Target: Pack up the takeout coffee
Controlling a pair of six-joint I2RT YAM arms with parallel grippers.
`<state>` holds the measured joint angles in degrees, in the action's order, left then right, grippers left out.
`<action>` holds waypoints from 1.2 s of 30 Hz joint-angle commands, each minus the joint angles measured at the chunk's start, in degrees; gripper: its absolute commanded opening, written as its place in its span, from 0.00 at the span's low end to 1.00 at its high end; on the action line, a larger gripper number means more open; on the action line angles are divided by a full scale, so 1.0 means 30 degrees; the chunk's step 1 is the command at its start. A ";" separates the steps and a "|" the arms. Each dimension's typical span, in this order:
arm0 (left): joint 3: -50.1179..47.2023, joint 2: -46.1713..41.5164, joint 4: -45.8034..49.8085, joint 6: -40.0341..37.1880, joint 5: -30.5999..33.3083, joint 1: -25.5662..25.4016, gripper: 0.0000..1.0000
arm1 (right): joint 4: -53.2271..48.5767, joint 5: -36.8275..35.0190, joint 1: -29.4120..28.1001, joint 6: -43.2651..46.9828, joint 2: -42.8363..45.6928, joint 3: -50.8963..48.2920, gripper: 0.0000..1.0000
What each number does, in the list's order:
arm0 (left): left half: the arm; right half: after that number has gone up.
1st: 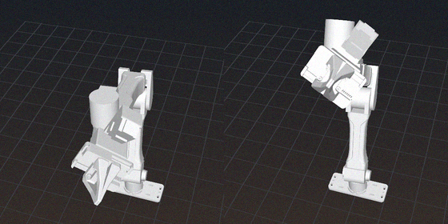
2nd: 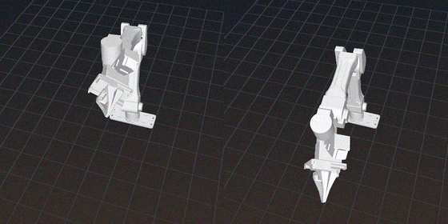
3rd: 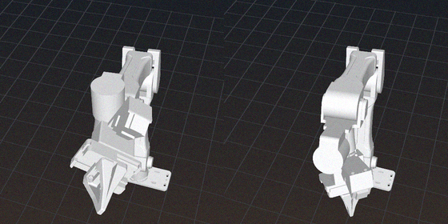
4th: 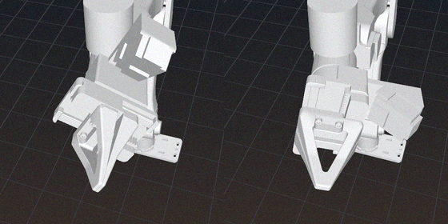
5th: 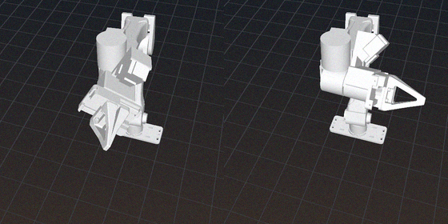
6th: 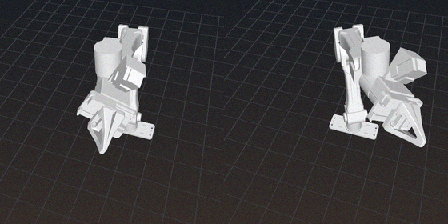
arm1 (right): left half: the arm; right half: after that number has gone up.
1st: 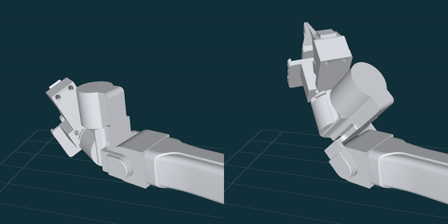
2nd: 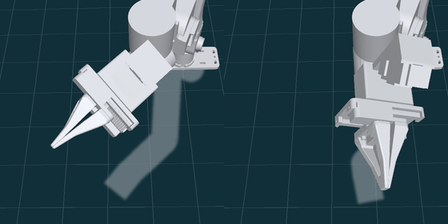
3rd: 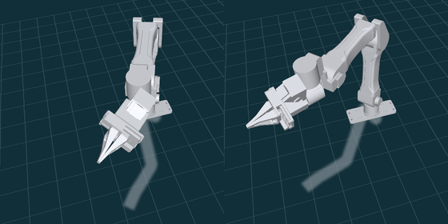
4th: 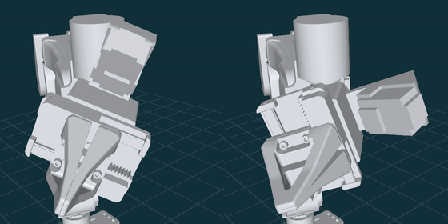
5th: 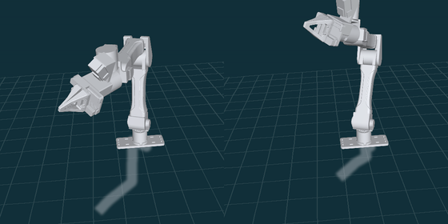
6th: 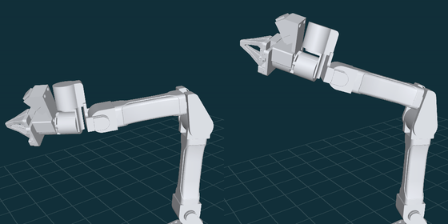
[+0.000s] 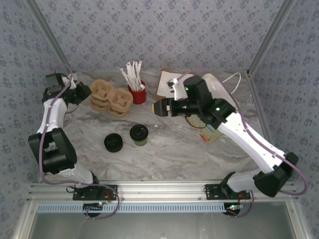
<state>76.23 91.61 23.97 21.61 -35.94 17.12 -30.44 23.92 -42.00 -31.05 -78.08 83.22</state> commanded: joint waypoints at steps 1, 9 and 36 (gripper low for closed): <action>0.0901 -0.0659 -0.0039 -0.0463 -0.0763 0.0349 0.00 | 0.0372 -0.0553 -0.0739 0.0017 -0.1312 0.1300 0.63; 0.0978 -0.0721 0.0212 -0.0431 -0.1069 0.0736 0.00 | 0.0382 -0.0562 -0.1203 -0.0254 -0.3566 0.2844 0.62; -0.0446 -0.9953 -0.2777 0.6129 -0.3489 -0.5358 0.00 | 0.5903 -0.1127 -0.0216 -0.1831 0.1643 -0.1731 0.57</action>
<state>76.20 63.13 18.81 36.67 -46.98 3.14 -17.02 20.75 -43.33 -36.49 -77.58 80.31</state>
